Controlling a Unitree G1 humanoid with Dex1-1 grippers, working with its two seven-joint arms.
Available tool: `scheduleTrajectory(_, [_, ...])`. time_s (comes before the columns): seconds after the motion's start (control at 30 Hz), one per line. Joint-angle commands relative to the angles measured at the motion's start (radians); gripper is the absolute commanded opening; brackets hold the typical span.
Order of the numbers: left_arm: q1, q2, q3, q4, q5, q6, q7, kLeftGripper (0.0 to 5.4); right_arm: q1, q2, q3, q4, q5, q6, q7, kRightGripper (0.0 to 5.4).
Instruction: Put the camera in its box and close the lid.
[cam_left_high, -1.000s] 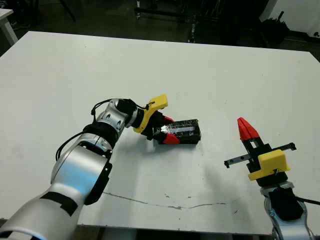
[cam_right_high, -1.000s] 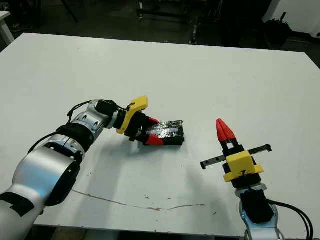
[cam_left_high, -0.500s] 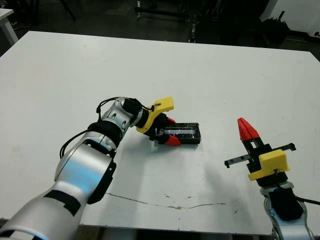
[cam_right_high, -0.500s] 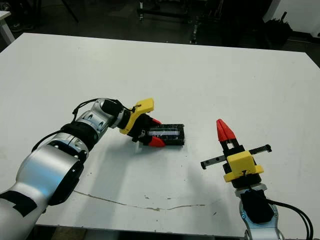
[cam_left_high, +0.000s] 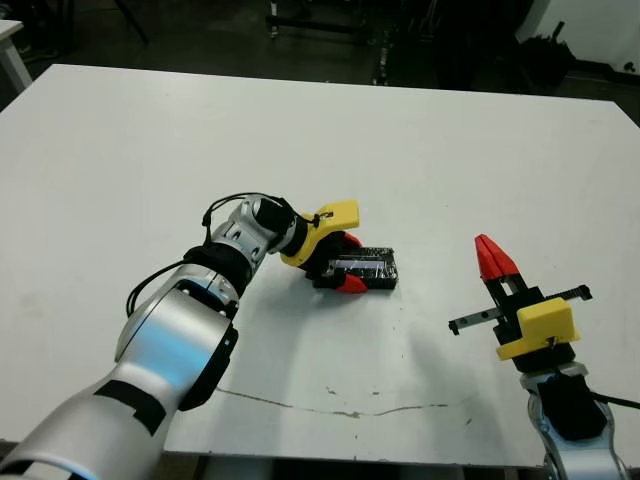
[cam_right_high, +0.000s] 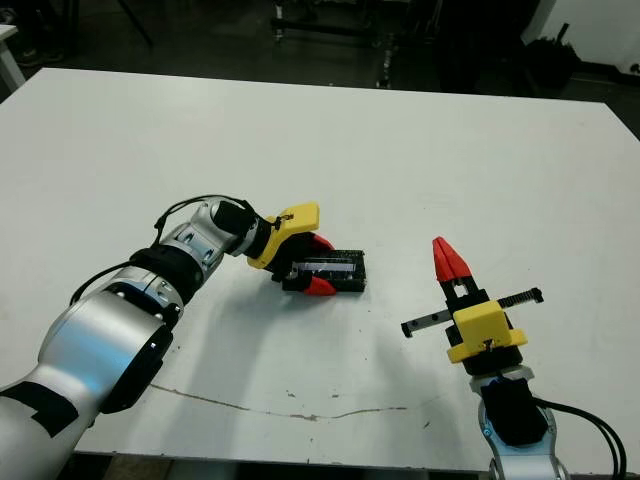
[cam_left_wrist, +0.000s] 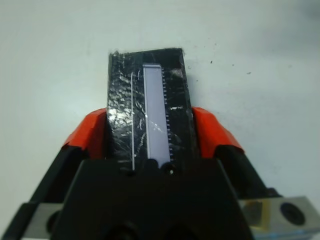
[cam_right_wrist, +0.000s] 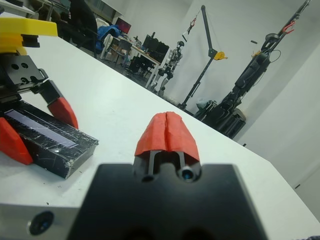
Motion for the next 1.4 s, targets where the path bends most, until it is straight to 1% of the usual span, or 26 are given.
scheduleTrajectory(0.03, [0.067,0.000,-0.023,0.017,0.032,-0.013,0.001,4.71,-0.002,-0.016,-0.010,0.008,-0.001,-0.007,0.006,0.00])
scheduleTrajectory(0.13, [0.083,0.030,0.002,0.014,0.003,-0.024,-0.023,5.10,-0.003,-0.014,-0.010,0.010,-0.003,-0.007,0.004,0.00])
scheduleTrajectory(0.2, [0.094,0.049,0.030,0.012,-0.028,-0.007,-0.044,5.39,-0.003,-0.013,-0.008,0.009,-0.004,-0.004,0.003,0.00])
scheduleTrajectory(0.27, [0.103,0.074,0.054,0.004,-0.054,0.018,-0.063,5.39,-0.004,-0.012,-0.008,0.011,-0.002,-0.003,0.003,0.00])
scheduleTrajectory(0.33, [0.115,0.106,0.072,-0.014,-0.076,0.014,-0.089,5.39,-0.005,-0.011,-0.006,0.010,-0.005,0.006,0.002,0.00])
scheduleTrajectory(0.57, [0.177,0.256,0.192,-0.113,-0.205,0.023,-0.206,5.39,-0.016,-0.009,-0.004,0.041,-0.009,-0.013,-0.002,0.00])
scheduleTrajectory(0.7, [0.222,0.350,0.264,-0.214,-0.295,0.066,-0.283,5.39,-0.018,-0.010,-0.003,0.052,-0.007,-0.022,-0.001,0.00])
scheduleTrajectory(0.77, [0.245,0.388,0.287,-0.267,-0.328,0.090,-0.306,5.39,-0.019,-0.011,-0.002,0.057,-0.008,-0.027,-0.001,0.00])
scheduleTrajectory(0.87, [0.281,0.445,0.316,-0.365,-0.377,0.137,-0.326,5.39,-0.021,-0.012,0.000,0.063,-0.015,-0.034,-0.002,0.00])
scheduleTrajectory(0.93, [0.306,0.480,0.331,-0.448,-0.406,0.188,-0.324,5.39,-0.021,-0.009,0.002,0.065,-0.018,-0.035,-0.004,0.00])
scheduleTrajectory(1.03, [0.345,0.514,0.373,-0.549,-0.476,0.226,-0.332,5.39,-0.021,-0.006,0.005,0.069,-0.025,-0.039,-0.007,0.00])
scheduleTrajectory(1.07, [0.366,0.520,0.394,-0.594,-0.501,0.244,-0.311,5.39,-0.021,-0.004,0.006,0.071,-0.027,-0.043,-0.009,0.00])
scheduleTrajectory(1.13, [0.428,0.515,0.445,-0.717,-0.556,0.335,-0.207,5.39,-0.022,0.002,0.009,0.075,-0.029,-0.048,-0.015,0.00])
scheduleTrajectory(1.2, [0.514,0.481,0.506,-0.879,-0.617,0.465,-0.035,5.39,-0.021,0.007,0.011,0.074,-0.035,-0.047,-0.020,0.00])
scheduleTrajectory(1.23, [0.556,0.457,0.529,-0.953,-0.637,0.500,0.049,5.39,-0.021,0.010,0.013,0.075,-0.037,-0.048,-0.023,0.00])
scheduleTrajectory(1.27, [0.604,0.421,0.550,-1.037,-0.647,0.519,0.151,5.31,-0.022,0.013,0.014,0.075,-0.037,-0.049,-0.026,0.00])
scheduleTrajectory(1.3, [0.653,0.368,0.568,-1.110,-0.648,0.506,0.256,5.22,-0.023,0.015,0.015,0.076,-0.036,-0.048,-0.027,0.00])
scheduleTrajectory(1.4, [0.764,0.243,0.585,-1.278,-0.632,0.480,0.495,4.85,-0.029,0.023,0.014,0.081,-0.034,-0.048,-0.033,0.00])
